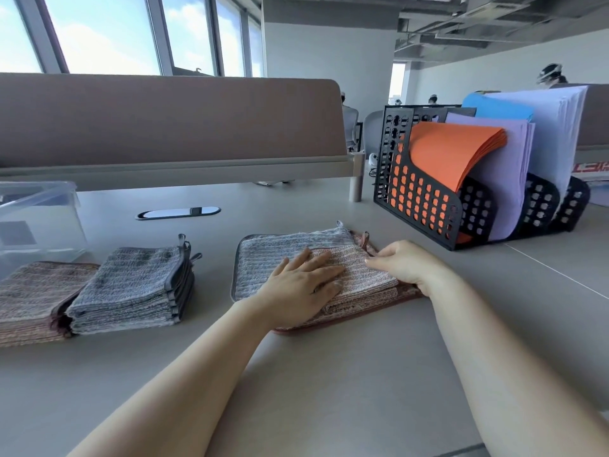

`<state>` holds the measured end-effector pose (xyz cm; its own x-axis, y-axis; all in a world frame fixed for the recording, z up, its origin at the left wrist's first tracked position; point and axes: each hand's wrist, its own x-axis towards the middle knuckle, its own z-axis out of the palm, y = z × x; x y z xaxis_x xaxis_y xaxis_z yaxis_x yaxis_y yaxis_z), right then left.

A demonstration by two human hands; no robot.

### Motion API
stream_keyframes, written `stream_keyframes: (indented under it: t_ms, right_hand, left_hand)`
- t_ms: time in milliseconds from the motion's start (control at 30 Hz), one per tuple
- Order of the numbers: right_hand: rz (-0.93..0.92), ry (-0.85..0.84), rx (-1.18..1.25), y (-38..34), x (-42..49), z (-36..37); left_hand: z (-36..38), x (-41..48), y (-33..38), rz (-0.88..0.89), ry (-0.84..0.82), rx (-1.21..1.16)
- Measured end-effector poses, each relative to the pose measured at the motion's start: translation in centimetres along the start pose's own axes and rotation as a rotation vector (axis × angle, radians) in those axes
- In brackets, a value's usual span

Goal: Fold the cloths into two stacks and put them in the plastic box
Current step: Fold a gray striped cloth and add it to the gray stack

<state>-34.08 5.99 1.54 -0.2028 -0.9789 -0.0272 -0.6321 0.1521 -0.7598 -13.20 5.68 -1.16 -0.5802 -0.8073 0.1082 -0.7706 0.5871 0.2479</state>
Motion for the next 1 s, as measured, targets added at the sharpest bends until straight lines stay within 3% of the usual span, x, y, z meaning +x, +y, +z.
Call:
stream_keyframes:
  t_ms: [100, 233, 367, 433, 567, 767, 1000]
  right_hand:
    - [-0.043, -0.013, 0.128, -0.4, 0.0, -0.1]
    - [-0.122, -0.191, 0.669, -1.3, -0.5, -0.5]
    - [-0.261, -0.301, 0.916, -1.9, -1.2, -0.5]
    - [-0.287, -0.332, 0.960, -2.1, -1.4, -0.2]
    - [-0.314, -0.266, 0.920, -2.5, -1.4, 0.7]
    - [-0.427, 0.057, 0.653, -3.1, -1.6, 2.4]
    - [-0.330, 0.058, 0.824, -3.7, -1.8, 2.7]
  left_hand:
    - [-0.2, 0.3, -0.4, -0.018, 0.205, -0.238]
    - [-1.4, 0.3, -0.5, -0.260, 0.401, -0.728]
    - [-2.4, -0.2, -0.8, -0.276, 0.258, -1.406]
    - [-2.8, -0.6, -0.6, -0.213, 0.234, -1.581]
    - [-2.9, -0.6, -0.1, -0.144, 0.348, -1.620]
    - [-2.7, -0.7, 0.4, -0.191, 0.454, -1.559]
    - [-3.5, -0.8, 0.4, -0.242, 0.548, -1.504]
